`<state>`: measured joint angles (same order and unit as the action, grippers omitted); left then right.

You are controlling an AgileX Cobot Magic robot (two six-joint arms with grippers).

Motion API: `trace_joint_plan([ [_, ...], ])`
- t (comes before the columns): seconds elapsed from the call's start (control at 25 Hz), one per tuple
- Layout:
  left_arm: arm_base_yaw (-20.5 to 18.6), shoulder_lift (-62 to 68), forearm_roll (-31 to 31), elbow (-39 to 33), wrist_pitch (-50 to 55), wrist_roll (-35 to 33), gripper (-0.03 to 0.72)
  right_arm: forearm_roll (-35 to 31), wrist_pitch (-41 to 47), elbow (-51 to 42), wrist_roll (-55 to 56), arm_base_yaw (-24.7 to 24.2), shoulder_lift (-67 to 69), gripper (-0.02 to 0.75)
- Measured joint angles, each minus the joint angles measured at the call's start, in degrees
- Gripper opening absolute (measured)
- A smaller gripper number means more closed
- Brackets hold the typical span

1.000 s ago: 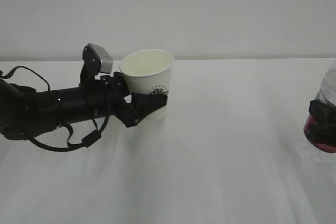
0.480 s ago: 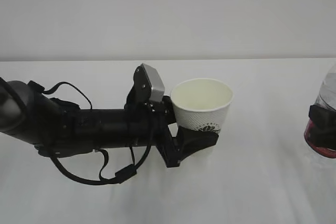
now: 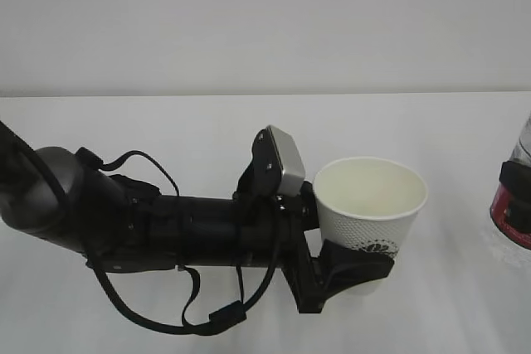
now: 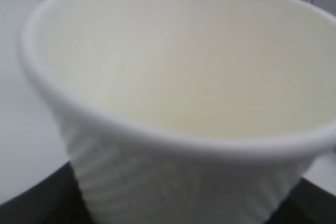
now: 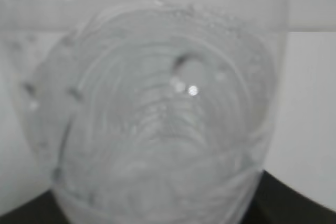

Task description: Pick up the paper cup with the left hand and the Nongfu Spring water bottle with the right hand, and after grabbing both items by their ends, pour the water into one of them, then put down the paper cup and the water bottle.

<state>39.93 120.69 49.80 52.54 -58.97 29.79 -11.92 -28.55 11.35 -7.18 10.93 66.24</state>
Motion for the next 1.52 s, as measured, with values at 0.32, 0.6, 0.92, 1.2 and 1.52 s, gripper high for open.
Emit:
trace_joint_plan([
  [0.32,3.4,-0.4,-1.3,0.0,0.1,2.0,0.54,0.0,8.2,0.0,-5.5,0.0,-8.0,0.386],
  [0.6,5.3,-0.9,-2.1,0.0,0.5,2.2,0.538,-0.1,14.4,0.0,-13.6,0.0,-12.1,0.385],
  [0.92,7.6,-2.0,-2.3,0.1,1.8,2.2,0.538,-0.2,14.7,0.0,-20.2,0.0,-12.1,0.385],
  [1.2,7.6,-2.0,-2.5,0.6,6.1,1.6,0.537,-0.2,12.5,0.0,-27.3,0.0,-12.1,0.385],
  [1.52,7.6,-2.0,-2.5,2.2,6.2,0.7,0.537,-0.2,8.8,0.0,-34.5,0.0,-12.1,0.385],
])
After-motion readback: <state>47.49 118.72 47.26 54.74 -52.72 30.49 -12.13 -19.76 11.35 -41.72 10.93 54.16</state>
